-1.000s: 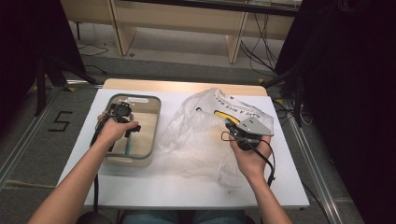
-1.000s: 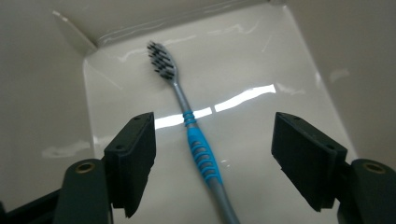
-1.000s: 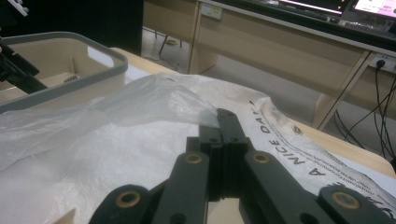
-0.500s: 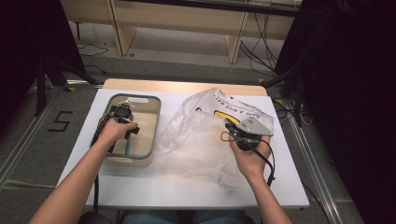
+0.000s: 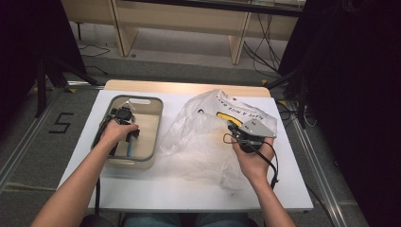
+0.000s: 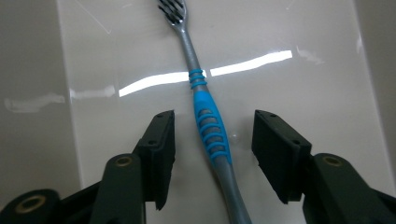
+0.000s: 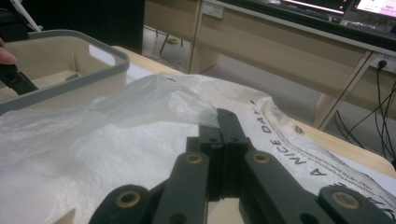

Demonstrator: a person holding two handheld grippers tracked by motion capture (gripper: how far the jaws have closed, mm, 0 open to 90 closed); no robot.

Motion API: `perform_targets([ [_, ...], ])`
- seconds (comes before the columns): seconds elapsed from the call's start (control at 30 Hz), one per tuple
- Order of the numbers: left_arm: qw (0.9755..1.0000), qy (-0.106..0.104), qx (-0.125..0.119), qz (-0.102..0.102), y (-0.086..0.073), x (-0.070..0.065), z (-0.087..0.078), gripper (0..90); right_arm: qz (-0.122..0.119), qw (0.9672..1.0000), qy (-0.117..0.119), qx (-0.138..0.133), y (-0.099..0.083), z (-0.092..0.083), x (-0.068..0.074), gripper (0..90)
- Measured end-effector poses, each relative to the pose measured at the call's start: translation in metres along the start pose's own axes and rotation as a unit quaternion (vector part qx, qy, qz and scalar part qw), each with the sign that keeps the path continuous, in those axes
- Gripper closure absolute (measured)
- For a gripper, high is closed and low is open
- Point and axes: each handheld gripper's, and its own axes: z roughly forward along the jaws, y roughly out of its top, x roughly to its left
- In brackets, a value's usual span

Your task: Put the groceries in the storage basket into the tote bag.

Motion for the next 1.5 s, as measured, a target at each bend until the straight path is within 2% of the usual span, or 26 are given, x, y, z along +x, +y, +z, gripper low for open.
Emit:
perform_targets([
  [0.2,0.9999,0.010,0.009,0.003,0.002,-0.001,0.000,53.9,0.000,1.0000,0.000,0.001,0.000,0.000,0.000,90.0],
  [0.8,0.9996,0.015,0.022,0.001,0.006,-0.007,0.001,63.9,-0.001,1.0000,0.001,0.001,0.000,0.000,0.000,90.0],
  [1.5,0.9991,0.018,0.036,0.013,0.011,-0.012,0.001,73.0,0.000,1.0000,0.001,0.001,0.000,0.000,0.000,90.0],
])
